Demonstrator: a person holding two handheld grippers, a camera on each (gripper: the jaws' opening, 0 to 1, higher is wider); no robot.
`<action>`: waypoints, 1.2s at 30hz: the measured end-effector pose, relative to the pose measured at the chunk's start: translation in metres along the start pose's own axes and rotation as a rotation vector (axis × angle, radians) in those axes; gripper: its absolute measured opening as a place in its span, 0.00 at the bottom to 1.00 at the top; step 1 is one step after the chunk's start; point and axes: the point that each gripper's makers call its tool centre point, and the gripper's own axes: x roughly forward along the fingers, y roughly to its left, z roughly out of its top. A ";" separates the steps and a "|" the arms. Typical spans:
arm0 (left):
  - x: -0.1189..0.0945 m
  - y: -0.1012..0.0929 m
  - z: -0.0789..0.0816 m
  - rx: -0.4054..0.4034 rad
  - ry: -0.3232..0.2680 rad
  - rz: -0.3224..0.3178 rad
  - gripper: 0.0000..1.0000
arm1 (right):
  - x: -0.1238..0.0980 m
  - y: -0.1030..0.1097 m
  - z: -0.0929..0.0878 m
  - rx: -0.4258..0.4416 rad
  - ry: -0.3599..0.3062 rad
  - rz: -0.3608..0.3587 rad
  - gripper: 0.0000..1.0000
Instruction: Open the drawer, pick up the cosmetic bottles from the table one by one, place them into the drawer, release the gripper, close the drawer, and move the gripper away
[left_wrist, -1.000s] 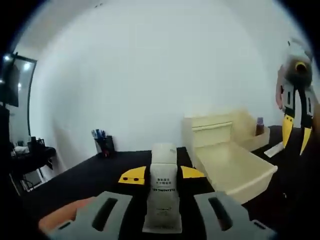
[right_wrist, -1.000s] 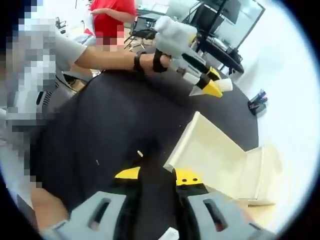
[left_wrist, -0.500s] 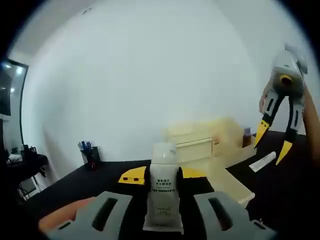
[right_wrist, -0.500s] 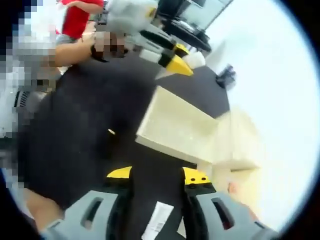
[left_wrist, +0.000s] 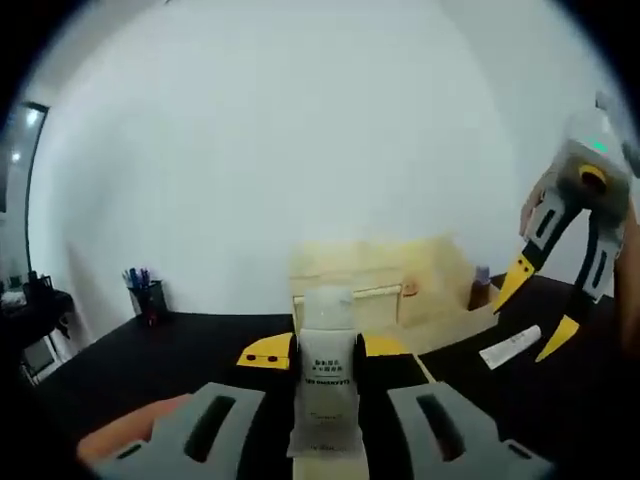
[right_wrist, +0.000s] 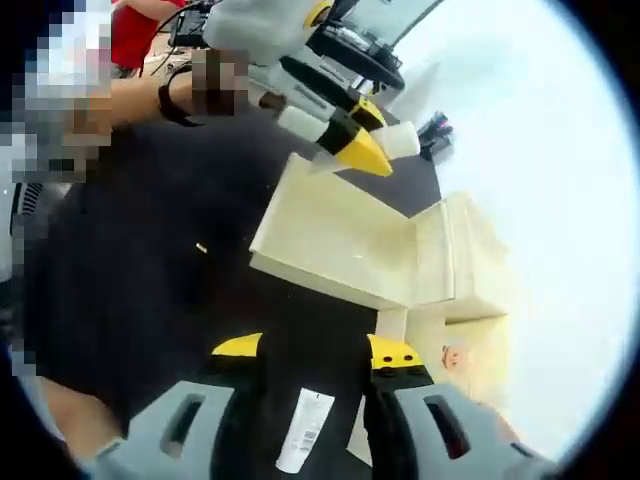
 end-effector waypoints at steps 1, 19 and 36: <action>0.002 -0.003 -0.004 -0.003 0.009 0.003 0.21 | 0.001 0.000 -0.002 0.002 0.006 -0.002 0.34; 0.033 -0.011 -0.062 0.021 0.203 0.025 0.19 | 0.007 0.004 -0.002 -0.001 0.007 0.032 0.32; 0.058 -0.007 -0.085 0.043 0.328 0.071 0.19 | 0.010 0.002 -0.004 -0.015 0.002 0.052 0.31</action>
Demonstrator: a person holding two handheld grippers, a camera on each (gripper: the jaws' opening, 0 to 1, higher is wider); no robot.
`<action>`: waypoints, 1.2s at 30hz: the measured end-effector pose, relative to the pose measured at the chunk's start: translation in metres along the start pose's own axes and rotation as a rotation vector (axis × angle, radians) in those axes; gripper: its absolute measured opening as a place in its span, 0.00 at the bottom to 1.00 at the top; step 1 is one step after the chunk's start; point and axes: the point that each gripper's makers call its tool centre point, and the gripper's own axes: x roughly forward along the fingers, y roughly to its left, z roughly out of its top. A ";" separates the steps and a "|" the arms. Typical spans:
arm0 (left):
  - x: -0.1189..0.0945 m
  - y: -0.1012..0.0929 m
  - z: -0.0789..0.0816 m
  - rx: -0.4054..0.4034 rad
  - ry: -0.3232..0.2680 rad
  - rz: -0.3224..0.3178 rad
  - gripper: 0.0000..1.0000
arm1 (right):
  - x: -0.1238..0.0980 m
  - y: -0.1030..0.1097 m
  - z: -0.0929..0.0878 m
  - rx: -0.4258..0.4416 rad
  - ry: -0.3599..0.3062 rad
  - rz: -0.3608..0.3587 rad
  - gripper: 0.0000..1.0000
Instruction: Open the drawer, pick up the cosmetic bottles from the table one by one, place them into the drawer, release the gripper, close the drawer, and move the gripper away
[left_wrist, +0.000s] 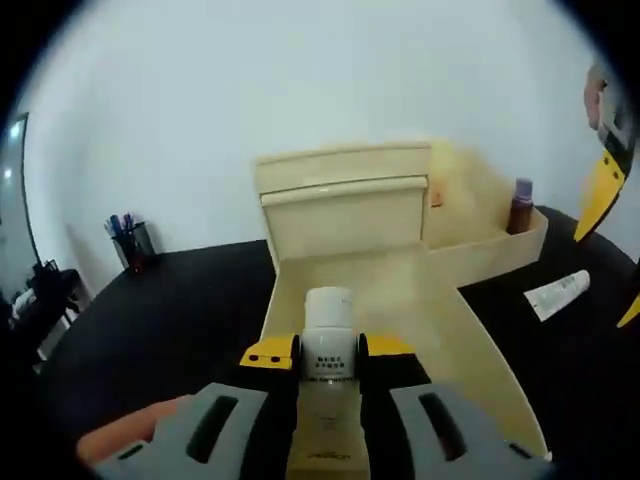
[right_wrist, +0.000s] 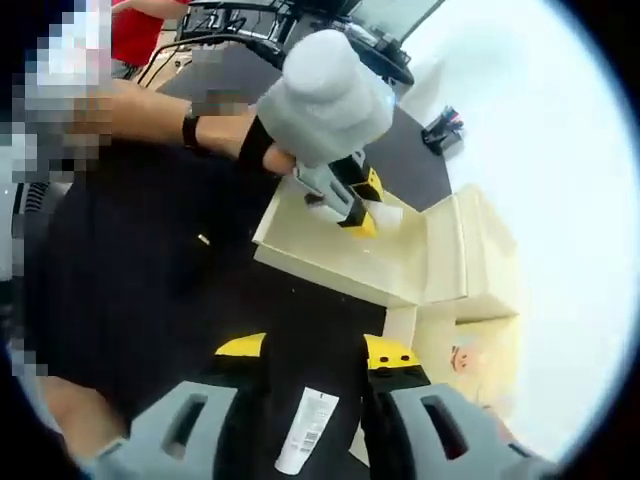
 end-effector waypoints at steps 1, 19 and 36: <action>0.002 0.000 0.000 -0.004 0.006 0.001 0.19 | 0.000 -0.001 0.000 0.003 -0.002 -0.001 0.31; 0.011 0.006 0.003 0.023 0.002 0.038 0.19 | -0.004 -0.006 0.001 0.000 -0.023 -0.002 0.31; -0.040 0.033 0.045 0.023 -0.140 0.046 0.30 | -0.009 -0.013 -0.008 0.022 0.019 -0.039 0.31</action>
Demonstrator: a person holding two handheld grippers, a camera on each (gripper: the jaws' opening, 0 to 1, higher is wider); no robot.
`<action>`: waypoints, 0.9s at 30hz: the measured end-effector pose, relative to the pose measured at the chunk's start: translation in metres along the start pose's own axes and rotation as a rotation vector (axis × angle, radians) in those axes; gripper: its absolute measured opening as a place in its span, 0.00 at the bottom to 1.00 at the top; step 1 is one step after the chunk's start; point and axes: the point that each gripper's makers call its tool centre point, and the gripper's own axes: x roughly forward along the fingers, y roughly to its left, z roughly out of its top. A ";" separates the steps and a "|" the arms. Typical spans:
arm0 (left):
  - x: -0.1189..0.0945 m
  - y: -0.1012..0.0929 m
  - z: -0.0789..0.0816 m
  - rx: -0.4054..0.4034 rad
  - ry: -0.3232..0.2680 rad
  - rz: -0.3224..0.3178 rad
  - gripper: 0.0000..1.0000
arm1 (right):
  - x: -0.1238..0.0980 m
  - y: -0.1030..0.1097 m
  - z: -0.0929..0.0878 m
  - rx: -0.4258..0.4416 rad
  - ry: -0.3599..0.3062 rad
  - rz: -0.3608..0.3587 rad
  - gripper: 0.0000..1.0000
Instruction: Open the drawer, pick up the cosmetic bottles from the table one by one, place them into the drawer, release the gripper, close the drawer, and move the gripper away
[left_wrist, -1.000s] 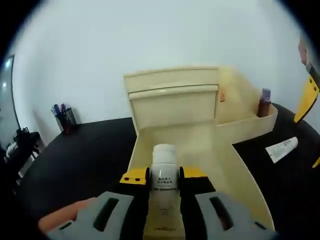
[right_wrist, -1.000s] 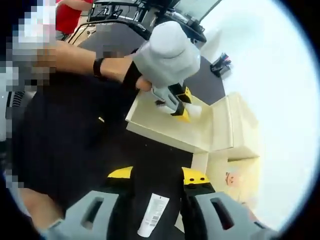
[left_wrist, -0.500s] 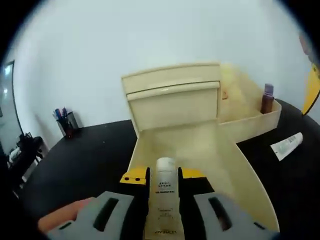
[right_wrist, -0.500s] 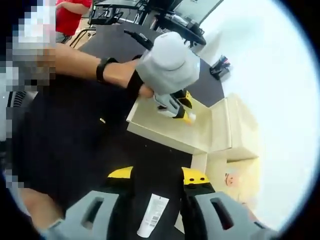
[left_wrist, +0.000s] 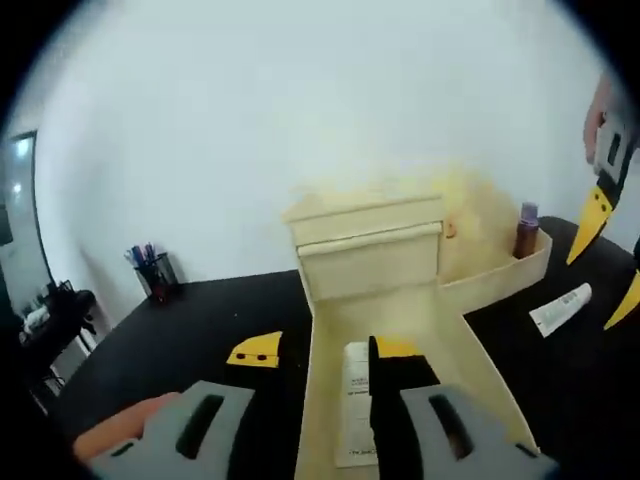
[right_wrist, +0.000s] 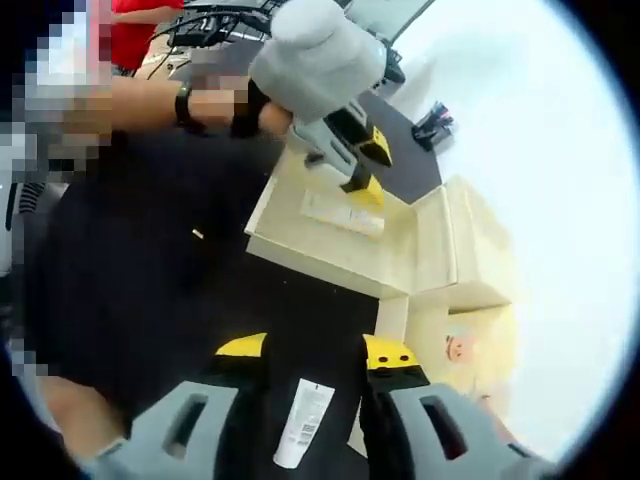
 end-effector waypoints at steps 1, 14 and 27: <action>-0.004 0.001 0.003 0.003 -0.012 -0.001 0.30 | -0.003 0.001 -0.002 0.001 0.004 -0.006 0.31; -0.027 -0.041 0.028 0.006 -0.072 -0.149 0.34 | -0.044 0.024 -0.069 0.165 0.153 -0.052 0.30; -0.026 -0.127 0.021 0.286 -0.028 -0.479 0.36 | -0.057 0.040 -0.130 0.319 0.272 -0.092 0.30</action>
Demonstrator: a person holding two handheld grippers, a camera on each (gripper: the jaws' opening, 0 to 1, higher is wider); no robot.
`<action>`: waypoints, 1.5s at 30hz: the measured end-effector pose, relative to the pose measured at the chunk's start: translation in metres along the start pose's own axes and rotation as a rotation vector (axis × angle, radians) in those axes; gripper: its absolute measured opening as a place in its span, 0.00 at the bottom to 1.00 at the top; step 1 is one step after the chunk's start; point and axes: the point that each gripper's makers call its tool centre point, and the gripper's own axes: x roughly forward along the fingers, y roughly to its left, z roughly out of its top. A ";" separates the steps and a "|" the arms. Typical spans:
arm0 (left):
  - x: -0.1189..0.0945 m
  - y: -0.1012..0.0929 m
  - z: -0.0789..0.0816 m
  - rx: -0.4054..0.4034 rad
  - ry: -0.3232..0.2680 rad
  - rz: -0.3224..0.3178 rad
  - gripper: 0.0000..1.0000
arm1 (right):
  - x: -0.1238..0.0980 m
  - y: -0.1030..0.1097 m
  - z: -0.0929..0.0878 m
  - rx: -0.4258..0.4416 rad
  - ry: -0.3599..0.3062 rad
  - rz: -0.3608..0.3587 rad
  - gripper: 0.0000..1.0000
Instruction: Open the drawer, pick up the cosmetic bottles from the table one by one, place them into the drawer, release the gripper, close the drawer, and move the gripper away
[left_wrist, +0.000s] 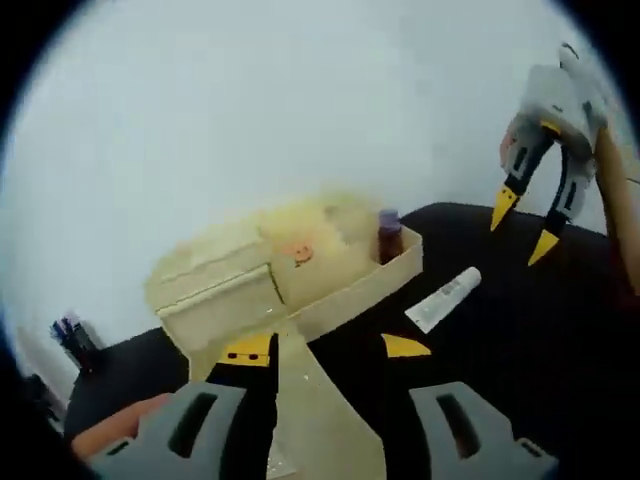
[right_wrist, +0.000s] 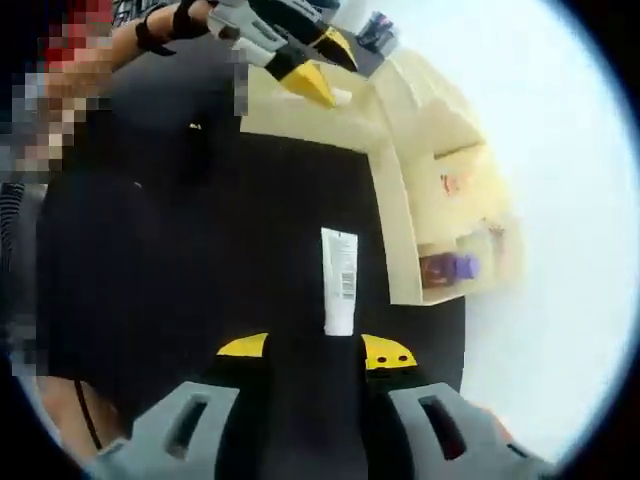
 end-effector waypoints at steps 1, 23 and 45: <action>0.003 -0.007 0.005 0.042 -0.009 -0.030 0.35 | 0.000 -0.001 0.000 0.003 -0.002 -0.002 0.30; 0.082 -0.136 0.021 0.439 0.029 -0.519 0.33 | 0.007 -0.004 -0.037 0.108 0.085 0.022 0.29; 0.125 -0.163 0.000 0.630 0.138 -0.554 0.29 | 0.007 -0.005 -0.046 0.137 0.040 0.047 0.28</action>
